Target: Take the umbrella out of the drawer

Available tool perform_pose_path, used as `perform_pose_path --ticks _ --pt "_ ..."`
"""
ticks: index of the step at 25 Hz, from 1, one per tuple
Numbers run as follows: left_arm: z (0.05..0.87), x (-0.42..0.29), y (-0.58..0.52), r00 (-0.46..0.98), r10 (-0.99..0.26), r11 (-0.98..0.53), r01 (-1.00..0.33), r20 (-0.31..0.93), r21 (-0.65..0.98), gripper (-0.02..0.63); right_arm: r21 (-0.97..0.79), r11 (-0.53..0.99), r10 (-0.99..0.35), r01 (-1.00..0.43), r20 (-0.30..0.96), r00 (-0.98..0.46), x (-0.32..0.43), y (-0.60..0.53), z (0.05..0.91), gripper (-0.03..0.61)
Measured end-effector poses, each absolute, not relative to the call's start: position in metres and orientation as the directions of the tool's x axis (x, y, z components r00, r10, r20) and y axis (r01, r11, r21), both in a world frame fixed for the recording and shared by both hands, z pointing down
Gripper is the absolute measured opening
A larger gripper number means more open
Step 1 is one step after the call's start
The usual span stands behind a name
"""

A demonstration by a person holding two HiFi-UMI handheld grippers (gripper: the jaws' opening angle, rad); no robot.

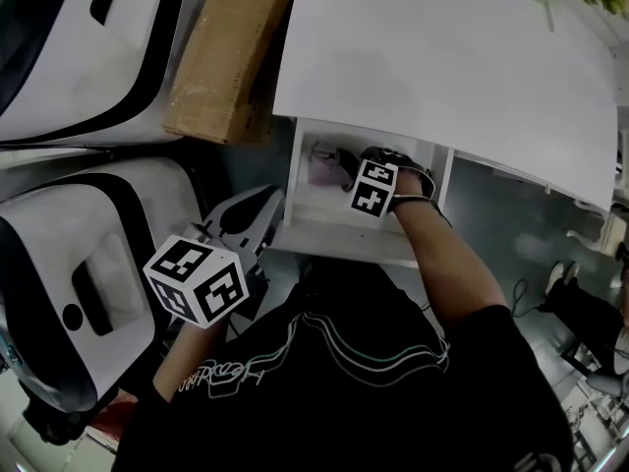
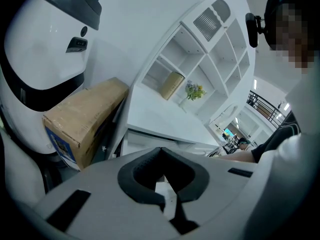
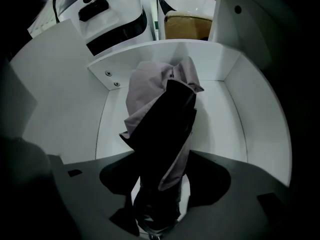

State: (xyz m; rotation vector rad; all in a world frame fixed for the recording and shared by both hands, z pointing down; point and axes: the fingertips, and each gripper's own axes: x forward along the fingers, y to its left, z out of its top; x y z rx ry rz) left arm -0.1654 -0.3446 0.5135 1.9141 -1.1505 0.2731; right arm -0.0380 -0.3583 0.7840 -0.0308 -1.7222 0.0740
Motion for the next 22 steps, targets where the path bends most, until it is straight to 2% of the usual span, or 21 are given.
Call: perform_pose_path --ticks 13,22 --pt "0.512 -0.156 -0.347 0.572 -0.613 -0.21 -0.783 0.545 0.585 0.018 -0.068 0.997 0.066 -0.02 0.991 -0.118 -0.037 -0.359 0.782 0.244" --pt "0.504 -0.156 -0.339 0.573 -0.616 -0.219 -0.784 0.54 0.581 0.018 -0.061 0.997 0.056 -0.038 0.991 -0.119 -0.034 -0.347 0.776 0.218"
